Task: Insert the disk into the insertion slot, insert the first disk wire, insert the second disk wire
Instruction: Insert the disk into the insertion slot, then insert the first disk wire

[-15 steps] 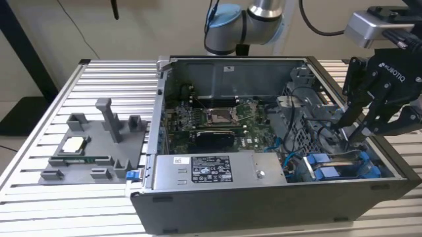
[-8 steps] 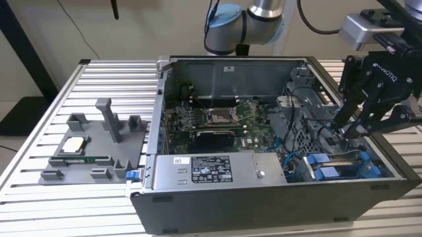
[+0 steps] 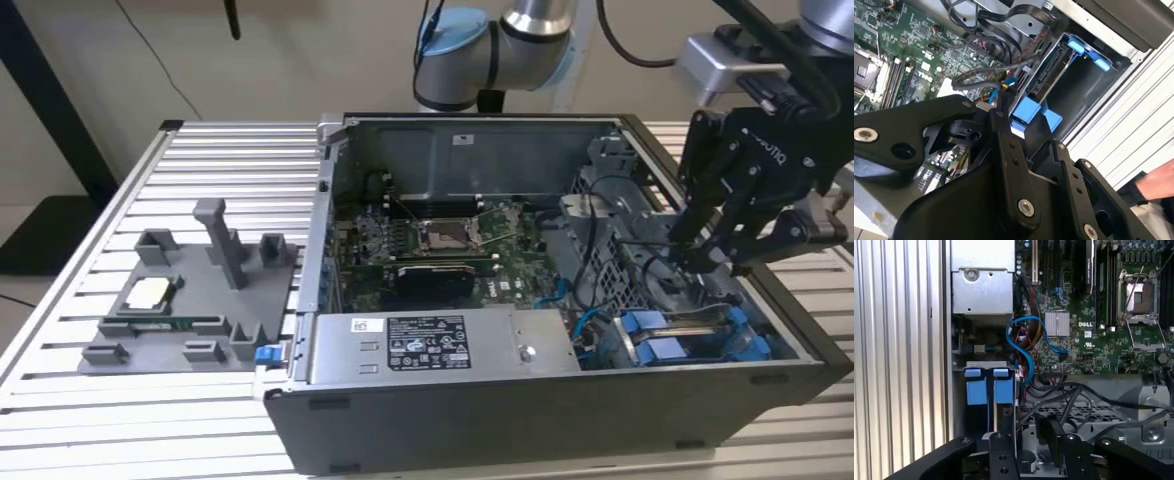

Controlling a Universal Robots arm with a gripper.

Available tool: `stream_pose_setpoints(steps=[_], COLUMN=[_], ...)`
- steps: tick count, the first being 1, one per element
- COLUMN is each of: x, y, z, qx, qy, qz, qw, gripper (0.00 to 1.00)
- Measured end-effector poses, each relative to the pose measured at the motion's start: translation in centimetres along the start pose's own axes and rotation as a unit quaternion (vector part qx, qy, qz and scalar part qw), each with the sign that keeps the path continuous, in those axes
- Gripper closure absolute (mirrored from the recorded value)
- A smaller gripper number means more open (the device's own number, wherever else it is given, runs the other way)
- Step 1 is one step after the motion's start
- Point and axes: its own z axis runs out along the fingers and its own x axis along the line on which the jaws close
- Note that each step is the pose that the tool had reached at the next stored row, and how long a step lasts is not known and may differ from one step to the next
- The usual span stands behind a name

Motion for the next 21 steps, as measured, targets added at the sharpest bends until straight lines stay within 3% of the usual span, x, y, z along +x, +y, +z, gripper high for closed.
stream_pose_setpoints(steps=[4,9,15,19,21], x=[-0.21,-0.31,-0.45,-0.46,-0.45], y=[0.02,0.18,0.47,0.51,0.5], z=[0.37,0.39,0.45,0.55,0.57], qx=[0.006,0.0067,0.0135,0.0208,0.0221], qy=[-0.0025,-0.0039,-0.0045,-0.0067,-0.0067], qz=[-0.001,-0.001,-0.001,-0.002,-0.002], qw=[1.0,1.0,0.9999,0.9998,0.9997], gripper=[0.59,0.59,0.59,0.69,0.71])
